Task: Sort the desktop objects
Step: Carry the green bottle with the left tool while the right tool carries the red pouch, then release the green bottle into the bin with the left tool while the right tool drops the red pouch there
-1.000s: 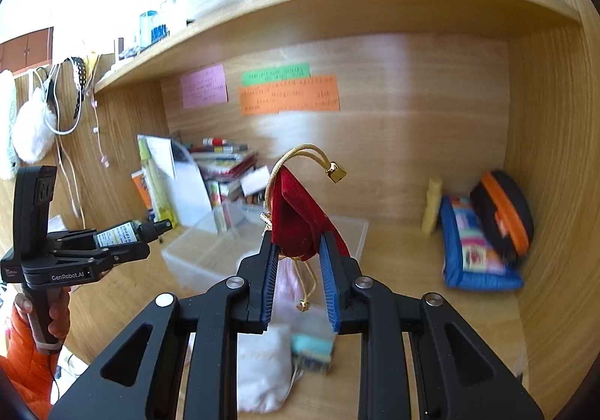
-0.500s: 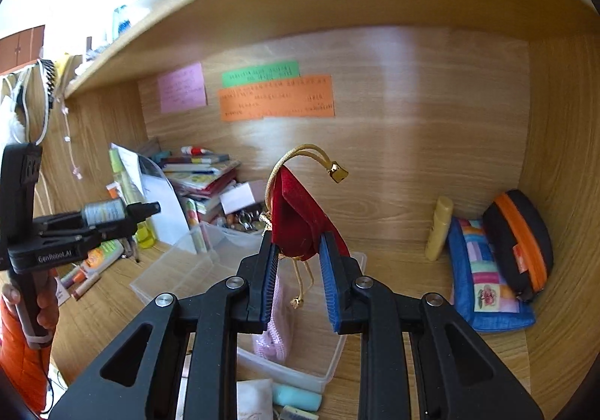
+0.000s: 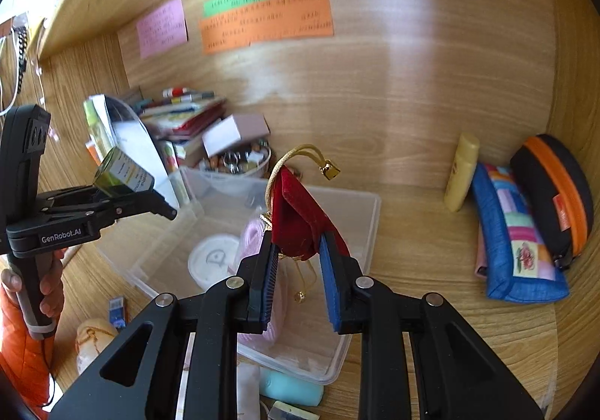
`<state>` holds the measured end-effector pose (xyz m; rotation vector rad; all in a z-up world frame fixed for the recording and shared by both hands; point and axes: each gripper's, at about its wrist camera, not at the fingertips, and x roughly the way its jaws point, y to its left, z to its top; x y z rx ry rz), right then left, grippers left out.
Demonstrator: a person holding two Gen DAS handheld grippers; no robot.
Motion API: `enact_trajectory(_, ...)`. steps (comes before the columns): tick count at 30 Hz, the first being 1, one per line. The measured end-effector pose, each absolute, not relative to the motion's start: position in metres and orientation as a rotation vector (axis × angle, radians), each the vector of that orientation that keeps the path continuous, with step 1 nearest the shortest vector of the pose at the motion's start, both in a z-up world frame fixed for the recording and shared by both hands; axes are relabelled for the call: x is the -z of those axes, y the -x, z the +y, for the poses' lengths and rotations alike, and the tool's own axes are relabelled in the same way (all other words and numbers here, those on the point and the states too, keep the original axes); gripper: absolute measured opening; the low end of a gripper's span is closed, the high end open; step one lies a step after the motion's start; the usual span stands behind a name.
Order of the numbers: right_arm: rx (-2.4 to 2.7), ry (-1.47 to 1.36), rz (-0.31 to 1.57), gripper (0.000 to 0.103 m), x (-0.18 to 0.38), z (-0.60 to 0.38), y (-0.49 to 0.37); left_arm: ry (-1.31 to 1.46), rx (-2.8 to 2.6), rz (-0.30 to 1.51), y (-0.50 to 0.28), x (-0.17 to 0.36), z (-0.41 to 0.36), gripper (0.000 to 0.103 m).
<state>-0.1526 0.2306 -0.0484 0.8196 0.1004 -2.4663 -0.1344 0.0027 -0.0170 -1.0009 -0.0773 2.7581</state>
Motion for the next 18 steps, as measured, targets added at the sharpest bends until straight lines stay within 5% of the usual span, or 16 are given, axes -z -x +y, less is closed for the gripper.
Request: enact_trajectory(18, 2.448, -0.940, 0.239, 0.023, 0.077, 0.210, 0.161, 1.156, -2.729, 0.022, 0.149, 0.050, 0.016, 0.041)
